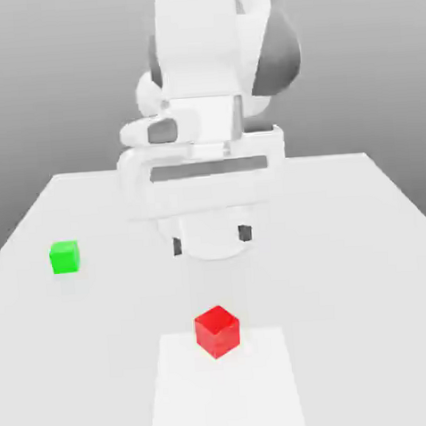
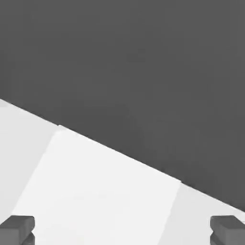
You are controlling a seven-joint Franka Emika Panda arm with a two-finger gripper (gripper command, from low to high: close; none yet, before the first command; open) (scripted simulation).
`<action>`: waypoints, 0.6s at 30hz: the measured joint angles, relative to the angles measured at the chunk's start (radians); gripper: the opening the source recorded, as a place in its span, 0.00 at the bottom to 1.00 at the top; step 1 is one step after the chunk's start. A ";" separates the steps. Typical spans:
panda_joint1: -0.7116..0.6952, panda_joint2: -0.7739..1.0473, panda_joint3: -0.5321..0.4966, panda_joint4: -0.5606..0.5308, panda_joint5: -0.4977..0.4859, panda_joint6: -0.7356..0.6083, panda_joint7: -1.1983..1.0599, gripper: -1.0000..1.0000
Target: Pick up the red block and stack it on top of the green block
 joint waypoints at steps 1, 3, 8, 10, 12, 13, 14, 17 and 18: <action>0.008 0.051 -0.010 -0.030 0.005 0.039 -0.041 0.50; 0.016 0.189 -0.010 -0.064 0.045 0.144 -0.124 0.50; -0.040 0.407 0.079 -0.055 0.168 0.323 -0.236 0.50; -0.054 0.439 0.097 -0.051 0.186 0.351 -0.249 0.00; -0.054 0.439 0.097 -0.051 0.185 0.350 -0.248 0.00; -0.054 0.439 0.098 -0.051 0.184 0.349 -0.248 0.00; -0.055 0.439 0.098 -0.051 0.184 0.348 -0.247 0.00; -0.054 0.422 0.093 -0.054 0.171 0.335 -0.238 0.00; -0.048 0.393 0.082 -0.058 0.150 0.310 -0.223 0.00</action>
